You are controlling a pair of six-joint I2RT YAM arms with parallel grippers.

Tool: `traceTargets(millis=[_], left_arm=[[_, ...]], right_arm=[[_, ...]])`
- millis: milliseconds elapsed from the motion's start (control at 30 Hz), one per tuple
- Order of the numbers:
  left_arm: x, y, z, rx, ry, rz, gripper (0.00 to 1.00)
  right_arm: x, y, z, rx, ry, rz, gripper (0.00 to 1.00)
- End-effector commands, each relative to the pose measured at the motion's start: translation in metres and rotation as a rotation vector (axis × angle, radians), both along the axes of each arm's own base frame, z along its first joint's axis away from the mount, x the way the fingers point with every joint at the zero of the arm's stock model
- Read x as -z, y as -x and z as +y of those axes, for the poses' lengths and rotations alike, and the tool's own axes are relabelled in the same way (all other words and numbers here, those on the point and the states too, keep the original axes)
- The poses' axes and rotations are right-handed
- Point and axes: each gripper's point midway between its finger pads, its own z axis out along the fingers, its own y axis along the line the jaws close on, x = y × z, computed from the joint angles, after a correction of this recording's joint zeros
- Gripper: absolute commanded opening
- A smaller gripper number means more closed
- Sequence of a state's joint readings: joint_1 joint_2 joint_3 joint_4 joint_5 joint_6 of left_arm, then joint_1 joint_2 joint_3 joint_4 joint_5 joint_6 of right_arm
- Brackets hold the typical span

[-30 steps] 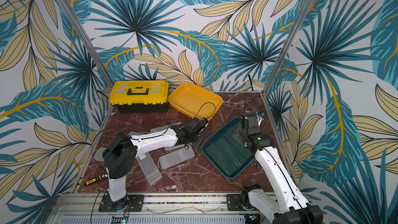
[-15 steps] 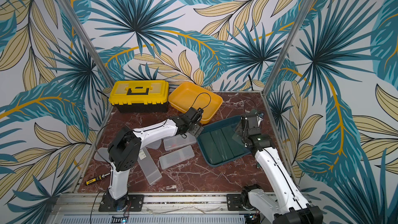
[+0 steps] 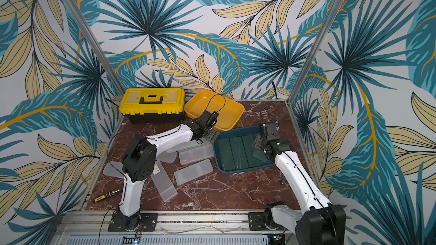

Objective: Place the pencil cases by color into the storage box
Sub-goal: Adjust the storage box at the center of the board, then place the pencil case at the storage box.

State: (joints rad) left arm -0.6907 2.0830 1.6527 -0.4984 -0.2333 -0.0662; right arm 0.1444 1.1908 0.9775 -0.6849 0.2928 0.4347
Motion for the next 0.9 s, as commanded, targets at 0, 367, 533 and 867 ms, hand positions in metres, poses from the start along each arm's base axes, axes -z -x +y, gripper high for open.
traceTargets(millis=[0,367,533,867], left_arm=[[-0.042,-0.001,0.002,-0.021,0.094,-0.054,0.97],[-0.083,0.021,-0.008,0.030,0.262,-0.059,0.97],[-0.110,0.040,-0.014,0.079,0.389,-0.061,0.97],[-0.167,0.069,-0.005,0.129,0.524,-0.144,0.97]], right_arm=[[0.001,-0.005,-0.001,-0.073,0.061,0.043,0.71],[0.015,-0.021,-0.001,-0.178,0.152,0.060,0.74],[0.022,-0.029,0.000,-0.208,0.180,0.064,0.77],[0.037,-0.043,-0.001,-0.233,0.218,0.092,0.78]])
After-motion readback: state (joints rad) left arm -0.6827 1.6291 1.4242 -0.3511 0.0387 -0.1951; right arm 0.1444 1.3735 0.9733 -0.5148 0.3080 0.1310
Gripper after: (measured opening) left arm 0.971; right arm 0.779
